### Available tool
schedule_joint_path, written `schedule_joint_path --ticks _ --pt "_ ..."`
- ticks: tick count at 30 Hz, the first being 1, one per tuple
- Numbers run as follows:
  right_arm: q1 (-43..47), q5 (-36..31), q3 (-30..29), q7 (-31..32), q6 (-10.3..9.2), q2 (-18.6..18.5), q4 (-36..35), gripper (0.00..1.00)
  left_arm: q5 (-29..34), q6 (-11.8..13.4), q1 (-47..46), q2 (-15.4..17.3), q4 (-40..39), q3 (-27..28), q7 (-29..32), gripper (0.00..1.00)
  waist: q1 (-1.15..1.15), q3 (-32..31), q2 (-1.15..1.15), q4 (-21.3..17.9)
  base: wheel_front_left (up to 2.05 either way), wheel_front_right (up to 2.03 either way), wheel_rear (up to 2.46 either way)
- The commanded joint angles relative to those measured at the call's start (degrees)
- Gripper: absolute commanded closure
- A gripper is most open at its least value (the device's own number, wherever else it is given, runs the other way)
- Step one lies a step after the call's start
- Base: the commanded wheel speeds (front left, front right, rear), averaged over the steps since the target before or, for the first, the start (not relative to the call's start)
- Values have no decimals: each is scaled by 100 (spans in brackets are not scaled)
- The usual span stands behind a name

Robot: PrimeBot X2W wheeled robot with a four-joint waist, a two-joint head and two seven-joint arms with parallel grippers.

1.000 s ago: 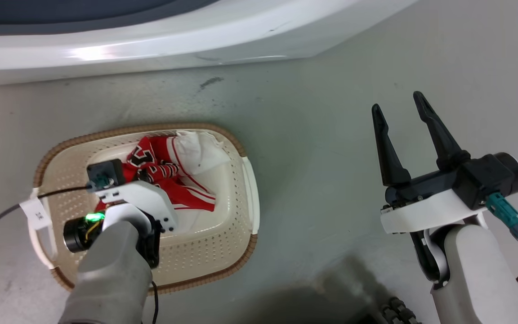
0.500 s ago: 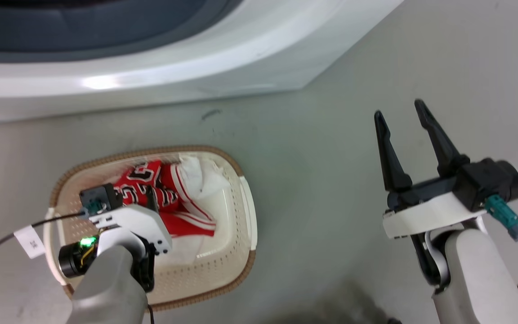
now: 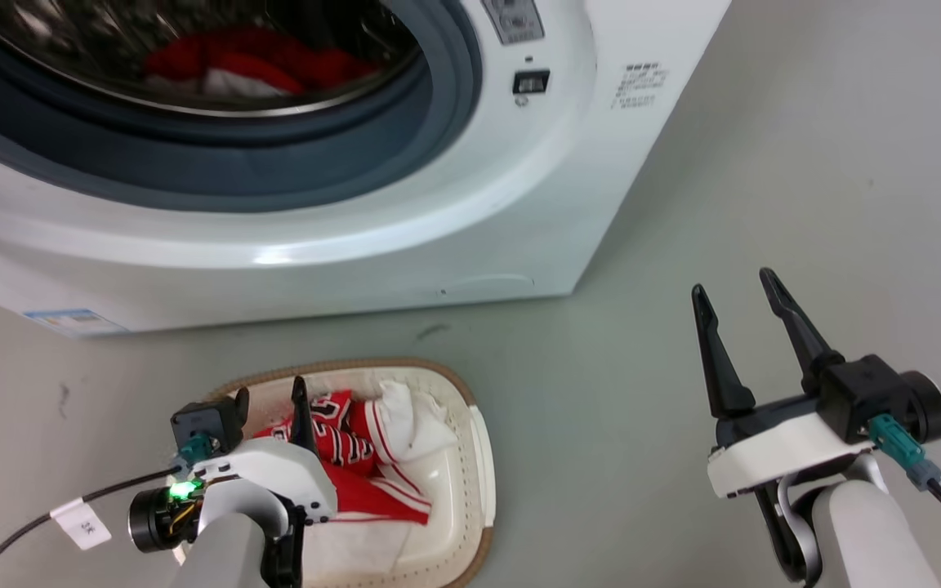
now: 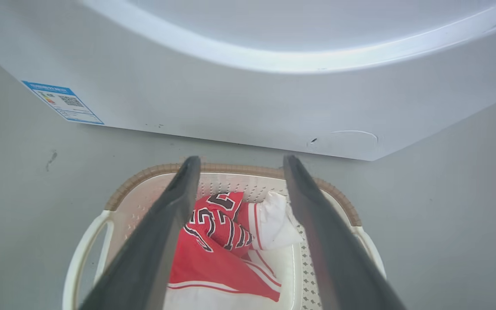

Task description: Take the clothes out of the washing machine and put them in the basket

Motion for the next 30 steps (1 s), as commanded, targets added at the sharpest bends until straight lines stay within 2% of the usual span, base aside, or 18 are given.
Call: schedule_joint_path --ticks 1,8,15,23,30 --pt "98 -5 -25 -11 -4 2 -11 0 95 -3 135 -27 -239 54 -15 0 1 -275 0 104 0 0 0" --pt "312 -79 -123 38 -4 2 -70 0 503 -30 602 -85 -1411 146 -15 0 1 -658 0 209 0 0 0" --pt "478 -117 -178 159 -4 2 -259 0 691 17 542 -95 -1883 66 -15 0 1 -838 0 272 0 0 0" --pt "485 -87 -110 226 -4 2 -486 0 893 -19 -117 -89 -1588 55 -15 0 1 -692 0 213 0 0 0" --pt "276 -4 31 216 -4 2 -639 0 1043 -101 -1268 158 -846 99 -15 0 1 -232 0 6 0 0 0"
